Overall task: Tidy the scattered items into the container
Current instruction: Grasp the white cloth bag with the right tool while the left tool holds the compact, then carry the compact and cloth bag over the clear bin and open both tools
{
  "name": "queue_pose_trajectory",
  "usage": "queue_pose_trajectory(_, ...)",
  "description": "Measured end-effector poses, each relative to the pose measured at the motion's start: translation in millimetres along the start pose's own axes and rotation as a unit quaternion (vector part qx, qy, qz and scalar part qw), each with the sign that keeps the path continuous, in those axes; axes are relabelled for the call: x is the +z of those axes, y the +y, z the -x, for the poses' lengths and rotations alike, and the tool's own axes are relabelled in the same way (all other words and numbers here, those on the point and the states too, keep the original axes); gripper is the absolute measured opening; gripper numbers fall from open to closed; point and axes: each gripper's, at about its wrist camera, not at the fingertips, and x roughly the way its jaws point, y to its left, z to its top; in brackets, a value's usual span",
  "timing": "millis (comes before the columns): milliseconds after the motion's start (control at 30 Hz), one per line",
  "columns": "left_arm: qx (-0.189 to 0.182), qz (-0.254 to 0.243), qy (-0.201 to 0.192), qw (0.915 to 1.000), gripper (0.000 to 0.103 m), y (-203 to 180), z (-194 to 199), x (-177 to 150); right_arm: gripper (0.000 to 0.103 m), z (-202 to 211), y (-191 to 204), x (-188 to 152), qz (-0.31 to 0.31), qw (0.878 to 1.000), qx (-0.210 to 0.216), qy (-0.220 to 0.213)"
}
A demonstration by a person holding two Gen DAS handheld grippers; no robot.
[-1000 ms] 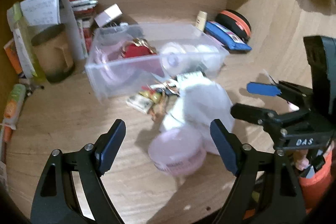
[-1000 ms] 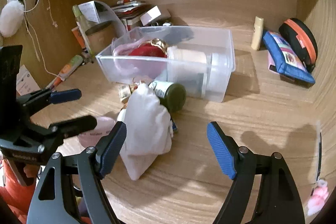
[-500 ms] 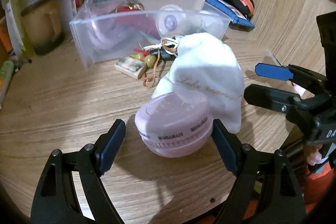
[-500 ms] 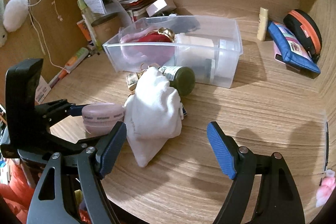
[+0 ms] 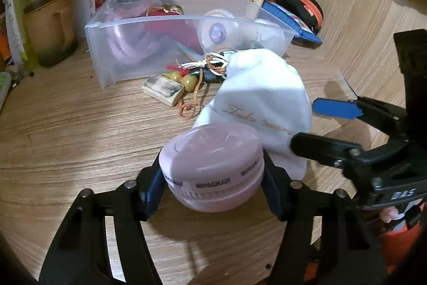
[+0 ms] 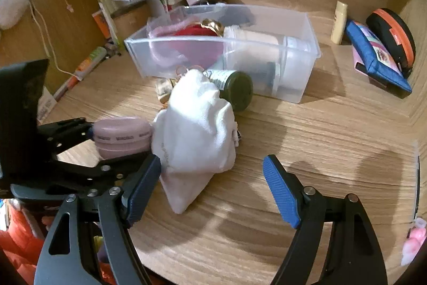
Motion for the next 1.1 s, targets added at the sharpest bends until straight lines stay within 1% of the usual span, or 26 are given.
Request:
queue_pose_trajectory(200,0.009,0.029,-0.012,0.9995,0.063,16.3,7.6,-1.1,0.077,-13.6,7.8,1.6,0.003,1.000,0.016,0.014)
queue_pose_trajectory(367,0.026,0.039,-0.039,0.9982,0.063,24.9,24.2,-0.1,0.077,-27.4,14.1,6.4,-0.006,0.999,0.034,0.030)
queue_pose_trajectory(533,0.033,0.047,-0.050,0.9971,0.063,29.9,32.0,2.4,0.076,-34.7,16.3,9.7,-0.016,0.999,0.039,0.020)
queue_pose_trajectory(567,0.035,0.049,-0.053,0.9968,0.063,31.1,33.5,2.4,0.072,-34.2,15.4,10.2,-0.020,0.999,0.041,0.016)
queue_pose_trajectory(600,0.038,0.049,-0.059,0.9963,0.063,32.2,35.3,2.1,0.063,-33.4,13.7,10.2,-0.025,0.999,0.045,0.014)
queue_pose_trajectory(633,0.040,0.048,-0.062,0.9961,0.063,31.5,36.3,2.4,0.057,-33.0,12.7,10.7,-0.026,0.999,0.046,0.014)
queue_pose_trajectory(667,0.042,0.046,-0.065,0.9959,0.063,31.6,37.7,2.8,0.047,-32.8,10.8,11.4,-0.027,0.998,0.048,0.014)
queue_pose_trajectory(733,0.036,0.049,-0.071,0.9956,0.063,32.1,39.8,3.4,0.043,-30.1,6.0,11.4,-0.032,0.998,0.059,0.014)
queue_pose_trajectory(800,0.034,0.052,-0.073,0.9954,0.063,32.7,41.0,4.9,0.035,-23.5,2.4,11.8,-0.033,0.997,0.069,0.007)
queue_pose_trajectory(933,0.035,0.053,-0.079,0.9948,0.063,30.8,43.4,8.3,0.030,-4.1,2.1,14.3,-0.012,0.998,0.055,-0.016)
queue_pose_trajectory(1000,0.032,0.049,-0.087,0.9945,0.063,29.3,46.4,11.0,0.024,5.4,1.8,17.4,-0.003,0.998,0.052,-0.026)
queue_pose_trajectory(1100,0.021,0.045,-0.098,0.9940,0.063,27.2,51.1,15.1,0.019,19.3,-0.6,23.4,0.008,0.998,0.045,-0.042)
